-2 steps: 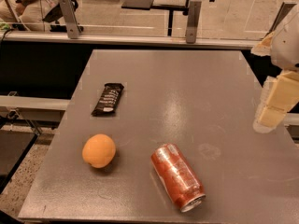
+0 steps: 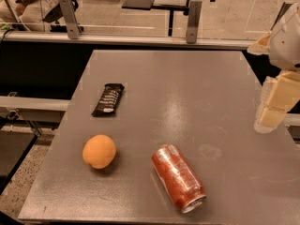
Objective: Place coke can upright
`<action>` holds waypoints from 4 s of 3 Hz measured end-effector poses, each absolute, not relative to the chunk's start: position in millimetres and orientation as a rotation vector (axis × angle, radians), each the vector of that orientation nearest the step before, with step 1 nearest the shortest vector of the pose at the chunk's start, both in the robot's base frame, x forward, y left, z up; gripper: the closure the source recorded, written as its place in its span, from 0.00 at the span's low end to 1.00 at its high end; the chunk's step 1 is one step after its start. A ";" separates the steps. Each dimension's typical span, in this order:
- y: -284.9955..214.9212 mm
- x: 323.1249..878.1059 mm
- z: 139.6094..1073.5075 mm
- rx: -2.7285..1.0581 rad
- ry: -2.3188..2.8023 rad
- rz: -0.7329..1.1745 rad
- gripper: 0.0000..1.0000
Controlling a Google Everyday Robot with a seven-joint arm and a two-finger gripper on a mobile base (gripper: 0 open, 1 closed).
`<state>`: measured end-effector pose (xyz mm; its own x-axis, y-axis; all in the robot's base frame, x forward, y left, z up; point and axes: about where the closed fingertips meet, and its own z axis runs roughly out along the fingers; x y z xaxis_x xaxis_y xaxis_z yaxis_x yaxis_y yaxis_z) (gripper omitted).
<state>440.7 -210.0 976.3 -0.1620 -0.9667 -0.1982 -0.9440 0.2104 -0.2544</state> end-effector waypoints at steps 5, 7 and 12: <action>-80.6 392.3 927.2 -2.588 0.982 0.055 0.00; -60.3 351.0 904.7 -2.780 0.459 0.032 0.00; -63.7 338.9 853.9 -3.070 -0.108 -0.010 0.00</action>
Offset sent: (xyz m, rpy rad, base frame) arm 0.0127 0.0986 -0.0364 0.1207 0.0723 0.6559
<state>338.9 -63.7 853.9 0.9975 0.0702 0.0089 0.0706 -0.9951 -0.0693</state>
